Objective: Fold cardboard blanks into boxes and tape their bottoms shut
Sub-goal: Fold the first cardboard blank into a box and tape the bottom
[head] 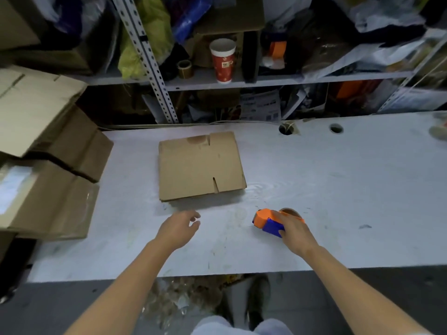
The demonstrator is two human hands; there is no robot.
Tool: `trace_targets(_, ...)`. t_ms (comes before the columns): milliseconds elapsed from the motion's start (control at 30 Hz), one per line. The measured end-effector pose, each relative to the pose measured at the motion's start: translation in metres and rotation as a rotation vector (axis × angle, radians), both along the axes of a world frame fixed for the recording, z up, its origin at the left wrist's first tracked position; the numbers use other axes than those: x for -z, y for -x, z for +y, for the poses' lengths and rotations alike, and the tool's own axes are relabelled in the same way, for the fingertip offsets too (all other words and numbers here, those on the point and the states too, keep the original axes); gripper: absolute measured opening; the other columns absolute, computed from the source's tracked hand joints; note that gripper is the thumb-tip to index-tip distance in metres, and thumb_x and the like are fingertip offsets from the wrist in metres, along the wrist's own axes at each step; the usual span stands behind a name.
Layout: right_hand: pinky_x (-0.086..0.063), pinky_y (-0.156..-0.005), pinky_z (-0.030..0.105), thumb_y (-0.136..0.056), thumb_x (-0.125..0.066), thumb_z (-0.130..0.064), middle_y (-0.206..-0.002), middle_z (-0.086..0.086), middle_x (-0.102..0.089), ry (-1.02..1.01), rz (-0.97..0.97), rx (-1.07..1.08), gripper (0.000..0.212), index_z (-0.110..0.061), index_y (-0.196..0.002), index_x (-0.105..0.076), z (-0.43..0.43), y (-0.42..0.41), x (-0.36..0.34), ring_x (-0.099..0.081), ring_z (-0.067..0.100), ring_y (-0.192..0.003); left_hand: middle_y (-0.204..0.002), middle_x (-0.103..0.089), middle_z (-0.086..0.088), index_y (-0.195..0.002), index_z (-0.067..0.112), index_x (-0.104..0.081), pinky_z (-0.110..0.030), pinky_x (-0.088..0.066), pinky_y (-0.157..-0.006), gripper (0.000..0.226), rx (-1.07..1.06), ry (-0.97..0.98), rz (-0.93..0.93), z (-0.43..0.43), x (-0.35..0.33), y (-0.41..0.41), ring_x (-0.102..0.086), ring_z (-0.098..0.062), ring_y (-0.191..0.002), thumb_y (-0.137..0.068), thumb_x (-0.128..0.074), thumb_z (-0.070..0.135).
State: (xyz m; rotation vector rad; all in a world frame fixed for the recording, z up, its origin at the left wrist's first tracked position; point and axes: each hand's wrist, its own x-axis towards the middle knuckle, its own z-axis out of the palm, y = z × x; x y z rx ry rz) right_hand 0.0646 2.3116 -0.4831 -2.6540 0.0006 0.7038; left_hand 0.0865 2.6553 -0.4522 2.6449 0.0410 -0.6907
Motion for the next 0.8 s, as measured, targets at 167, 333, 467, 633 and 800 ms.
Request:
trace_targets(167,-0.044,-0.102,0.029,-0.098,-0.050,-0.012,-0.149,0.002,-0.039,0.008,0.111,0.029,0.061,-0.034,-0.152,-0.032,0.005,0.009,0.008,-0.047,0.023,-0.130,-0.127,-0.063,0.010,-0.131,0.031,-0.059,-0.031,-0.053,-0.091,0.033,-0.027,0.018,-0.005,0.002,0.000,0.003,-0.062,-0.013,-0.106,-0.100,-0.050,0.040)
trace_targets(333,-0.044,-0.106,0.031,-0.099,-0.052,-0.016,-0.152,0.001,-0.037,0.065,0.126,-0.009,0.061,-0.035,-0.152,-0.030,0.009,0.011,0.005,-0.045,0.023,-0.134,-0.129,-0.063,0.010,-0.131,0.030,-0.059,-0.030,-0.051,-0.091,0.034,-0.065,0.051,-0.007,0.011,-0.003,0.002,-0.060,-0.013,-0.108,-0.100,-0.050,0.040)
trace_targets(467,-0.046,-0.096,0.027,-0.099,-0.048,-0.026,-0.139,0.001,-0.053,0.143,0.086,-0.029,0.042,-0.029,-0.141,-0.048,0.015,-0.001,-0.007,-0.056,0.022,-0.121,-0.130,-0.062,0.008,-0.131,0.026,-0.060,-0.030,-0.049,-0.090,0.034,-0.119,0.087,-0.025,0.025,-0.011,-0.009,-0.060,-0.014,-0.111,-0.101,-0.051,0.037)
trace_targets(633,-0.046,-0.092,0.029,-0.100,-0.050,-0.033,-0.128,0.000,-0.063,0.175,0.009,0.040,0.042,-0.026,-0.142,-0.050,0.030,-0.041,-0.029,-0.060,0.019,-0.116,-0.132,-0.061,0.004,-0.131,0.025,-0.060,-0.028,-0.048,-0.087,0.033,-0.240,0.162,-0.081,0.056,-0.021,-0.042,-0.060,-0.017,-0.113,-0.100,-0.051,0.031)
trace_targets(800,-0.042,-0.093,0.028,-0.100,-0.056,-0.033,-0.136,0.006,-0.058,-0.034,-0.050,0.058,0.046,-0.018,-0.143,-0.050,0.079,-0.115,-0.041,-0.056,0.023,-0.122,-0.142,-0.052,-0.009,-0.144,0.016,-0.049,-0.030,-0.045,-0.091,0.046,-0.369,0.150,-0.129,0.083,-0.017,-0.088,-0.058,-0.027,-0.118,-0.100,-0.054,0.029)
